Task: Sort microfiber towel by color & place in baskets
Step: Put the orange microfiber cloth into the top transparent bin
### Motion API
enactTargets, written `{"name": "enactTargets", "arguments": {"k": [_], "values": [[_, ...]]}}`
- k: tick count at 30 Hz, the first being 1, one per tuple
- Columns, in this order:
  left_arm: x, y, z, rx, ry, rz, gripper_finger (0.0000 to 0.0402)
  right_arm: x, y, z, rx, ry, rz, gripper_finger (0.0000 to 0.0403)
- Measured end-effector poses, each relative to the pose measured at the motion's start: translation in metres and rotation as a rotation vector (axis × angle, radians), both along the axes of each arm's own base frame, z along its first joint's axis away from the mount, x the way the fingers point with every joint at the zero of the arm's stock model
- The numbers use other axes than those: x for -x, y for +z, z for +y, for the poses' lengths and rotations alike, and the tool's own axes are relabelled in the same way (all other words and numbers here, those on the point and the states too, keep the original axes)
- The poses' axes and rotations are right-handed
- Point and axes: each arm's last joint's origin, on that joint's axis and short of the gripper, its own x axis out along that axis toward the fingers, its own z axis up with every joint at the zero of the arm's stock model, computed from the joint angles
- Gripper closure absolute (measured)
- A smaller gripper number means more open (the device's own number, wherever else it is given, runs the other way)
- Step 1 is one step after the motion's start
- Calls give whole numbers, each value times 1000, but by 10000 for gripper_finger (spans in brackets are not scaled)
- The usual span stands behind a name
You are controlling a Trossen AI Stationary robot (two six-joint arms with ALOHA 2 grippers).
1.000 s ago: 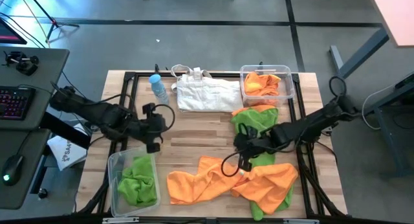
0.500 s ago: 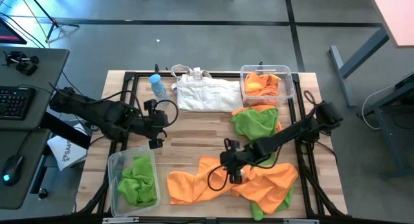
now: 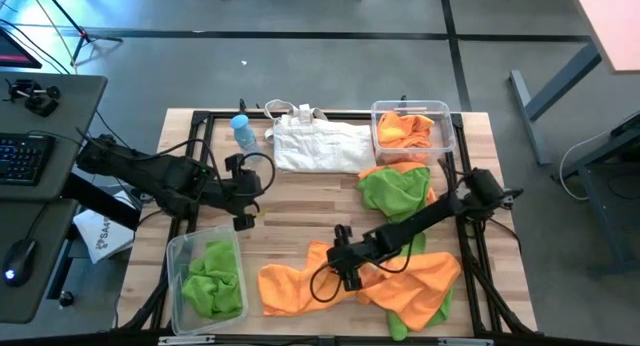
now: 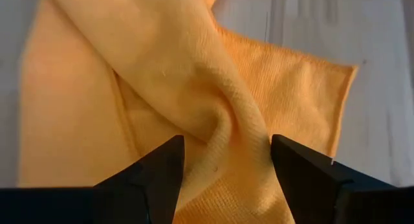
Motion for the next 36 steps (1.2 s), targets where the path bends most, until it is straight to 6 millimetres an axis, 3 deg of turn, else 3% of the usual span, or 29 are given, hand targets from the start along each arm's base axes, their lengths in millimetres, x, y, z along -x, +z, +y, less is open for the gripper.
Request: {"name": "enactTargets", "arguments": {"k": [4, 7, 16, 25, 36], "values": [[-11, -3, -4, -28, -58, -4, 401, 4, -7, -2, -2, -42, 71, 181], [-25, -9, -9, -42, -101, -9, 401, 9, -7, -4, 6, -73, 128, 208], [-51, -34, -13, -88, -125, 85, 401, 21, 11, -10, 3, -113, 191, 390], [-64, -34, 5, -66, -73, 37, 401, 63, 83, -34, 34, -372, 182, 396], [-74, -29, 13, -16, -151, -33, 401, 129, 185, -73, 43, -750, -286, 400]]}}
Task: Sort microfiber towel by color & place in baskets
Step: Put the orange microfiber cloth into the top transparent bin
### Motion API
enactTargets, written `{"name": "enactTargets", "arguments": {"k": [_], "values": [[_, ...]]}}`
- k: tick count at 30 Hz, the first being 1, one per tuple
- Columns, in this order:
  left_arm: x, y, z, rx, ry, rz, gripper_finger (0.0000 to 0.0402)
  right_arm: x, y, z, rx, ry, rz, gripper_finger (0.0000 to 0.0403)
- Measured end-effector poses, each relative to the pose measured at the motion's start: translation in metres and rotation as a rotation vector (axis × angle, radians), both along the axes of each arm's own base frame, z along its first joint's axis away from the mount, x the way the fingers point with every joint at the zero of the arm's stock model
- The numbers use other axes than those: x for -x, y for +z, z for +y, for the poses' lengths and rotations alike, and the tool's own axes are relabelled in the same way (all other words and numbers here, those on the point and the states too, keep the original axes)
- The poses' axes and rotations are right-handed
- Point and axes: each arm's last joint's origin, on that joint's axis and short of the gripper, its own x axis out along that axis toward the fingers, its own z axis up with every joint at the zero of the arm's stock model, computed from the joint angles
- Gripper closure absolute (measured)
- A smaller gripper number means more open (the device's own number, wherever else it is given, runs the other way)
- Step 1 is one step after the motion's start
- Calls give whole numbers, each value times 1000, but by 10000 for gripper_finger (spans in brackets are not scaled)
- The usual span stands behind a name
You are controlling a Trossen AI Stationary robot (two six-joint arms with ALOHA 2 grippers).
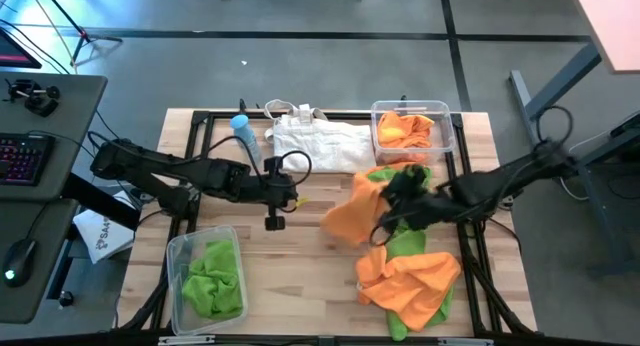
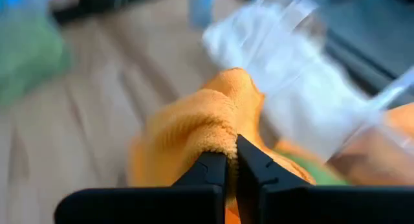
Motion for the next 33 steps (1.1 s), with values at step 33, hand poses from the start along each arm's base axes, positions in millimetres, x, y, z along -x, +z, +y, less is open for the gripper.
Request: {"name": "enactTargets", "arguments": {"k": [33], "values": [[-23, 0, 19, 62, 133, -330, 401, 123, 99, -109, 441, -382, -288, 403]]}}
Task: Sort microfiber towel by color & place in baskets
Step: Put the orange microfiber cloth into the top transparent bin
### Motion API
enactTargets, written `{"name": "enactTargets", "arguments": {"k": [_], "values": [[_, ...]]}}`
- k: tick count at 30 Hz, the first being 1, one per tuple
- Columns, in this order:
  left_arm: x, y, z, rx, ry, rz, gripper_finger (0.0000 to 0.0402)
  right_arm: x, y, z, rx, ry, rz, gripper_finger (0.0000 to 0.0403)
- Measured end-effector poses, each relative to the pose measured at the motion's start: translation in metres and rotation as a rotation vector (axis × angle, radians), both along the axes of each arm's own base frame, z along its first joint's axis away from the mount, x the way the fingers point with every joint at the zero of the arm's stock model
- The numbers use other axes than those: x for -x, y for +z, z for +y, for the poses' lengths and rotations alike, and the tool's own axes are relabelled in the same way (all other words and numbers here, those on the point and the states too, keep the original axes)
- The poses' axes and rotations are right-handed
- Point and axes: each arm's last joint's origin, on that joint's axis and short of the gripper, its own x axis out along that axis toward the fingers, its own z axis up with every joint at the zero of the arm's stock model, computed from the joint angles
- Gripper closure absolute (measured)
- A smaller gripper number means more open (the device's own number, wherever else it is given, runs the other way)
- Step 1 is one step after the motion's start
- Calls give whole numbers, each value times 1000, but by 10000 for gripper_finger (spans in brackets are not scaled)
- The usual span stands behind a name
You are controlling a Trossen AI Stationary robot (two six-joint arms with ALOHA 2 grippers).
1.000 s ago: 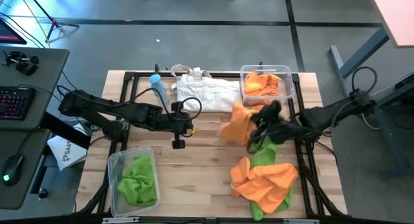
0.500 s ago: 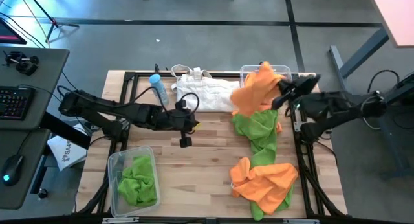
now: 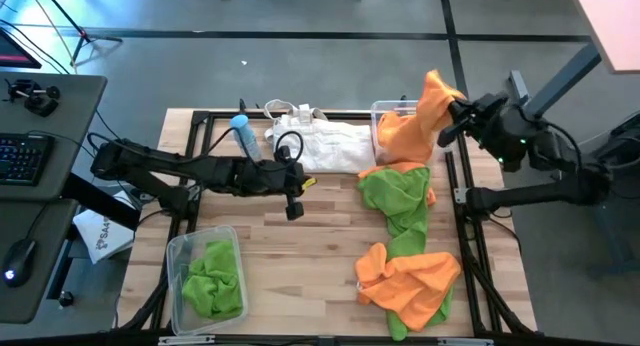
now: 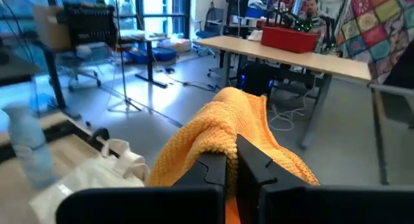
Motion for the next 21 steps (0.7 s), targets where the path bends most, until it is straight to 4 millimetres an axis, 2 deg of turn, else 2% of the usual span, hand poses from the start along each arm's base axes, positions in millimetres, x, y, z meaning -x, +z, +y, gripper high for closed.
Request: {"name": "enactTargets", "arguments": {"k": [4, 9, 15, 21], "values": [[-1, 1, 1, 3, 5, -18, 401, -8, -3, -13, 23, -93, 83, 403], [-1, 2, 0, 4, 2, -30, 401, -7, 1, -29, 41, -191, 65, 403], [-1, 2, 0, 4, 1, -29, 401, -6, 1, -44, 10, -159, 31, 403], [-1, 2, -1, 17, -10, -29, 401, -22, -25, -70, -194, -148, 110, 403]]}}
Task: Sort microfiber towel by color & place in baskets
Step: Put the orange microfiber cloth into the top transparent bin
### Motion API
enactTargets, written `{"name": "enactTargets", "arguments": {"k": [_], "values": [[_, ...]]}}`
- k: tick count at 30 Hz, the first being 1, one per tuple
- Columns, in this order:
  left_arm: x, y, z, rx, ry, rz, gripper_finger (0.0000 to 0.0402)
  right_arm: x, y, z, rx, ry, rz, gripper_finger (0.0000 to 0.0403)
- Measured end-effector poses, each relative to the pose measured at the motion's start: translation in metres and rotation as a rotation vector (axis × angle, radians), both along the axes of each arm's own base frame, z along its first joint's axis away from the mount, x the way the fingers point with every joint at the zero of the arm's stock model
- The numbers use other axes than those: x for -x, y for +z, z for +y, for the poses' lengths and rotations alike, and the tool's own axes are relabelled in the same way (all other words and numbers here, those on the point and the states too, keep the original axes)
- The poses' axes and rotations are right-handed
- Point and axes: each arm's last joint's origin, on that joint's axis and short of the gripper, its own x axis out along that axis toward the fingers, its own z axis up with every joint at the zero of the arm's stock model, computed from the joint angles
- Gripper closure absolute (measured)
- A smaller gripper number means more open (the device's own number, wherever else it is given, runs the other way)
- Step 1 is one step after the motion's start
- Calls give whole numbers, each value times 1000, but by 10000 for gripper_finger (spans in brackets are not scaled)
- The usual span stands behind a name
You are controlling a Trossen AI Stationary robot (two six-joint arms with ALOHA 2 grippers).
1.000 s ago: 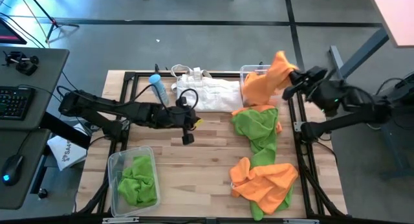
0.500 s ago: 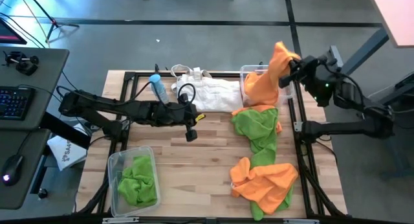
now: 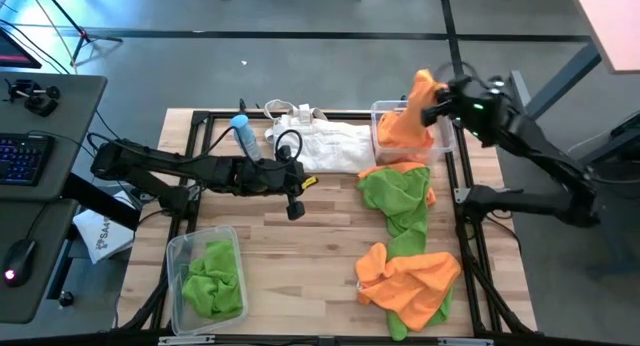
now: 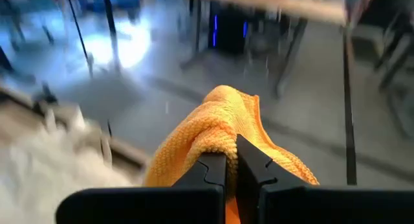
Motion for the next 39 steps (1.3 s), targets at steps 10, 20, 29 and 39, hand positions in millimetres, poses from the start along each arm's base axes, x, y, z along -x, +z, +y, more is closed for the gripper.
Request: {"name": "enactTargets", "arguments": {"k": [10, 20, 29, 39], "values": [[0, 0, -1, 36, 17, -11, 401, -25, -50, -54, -364, -15, 92, 403], [1, 0, -8, -5, -16, 0, 401, -27, -124, -79, -595, -61, 82, 403], [1, 1, -10, 0, -12, -9, 401, -23, -158, -77, -633, -99, 29, 403], [1, 1, -8, -1, 10, -16, 401, -36, -170, -92, -705, -111, 98, 403]]}}
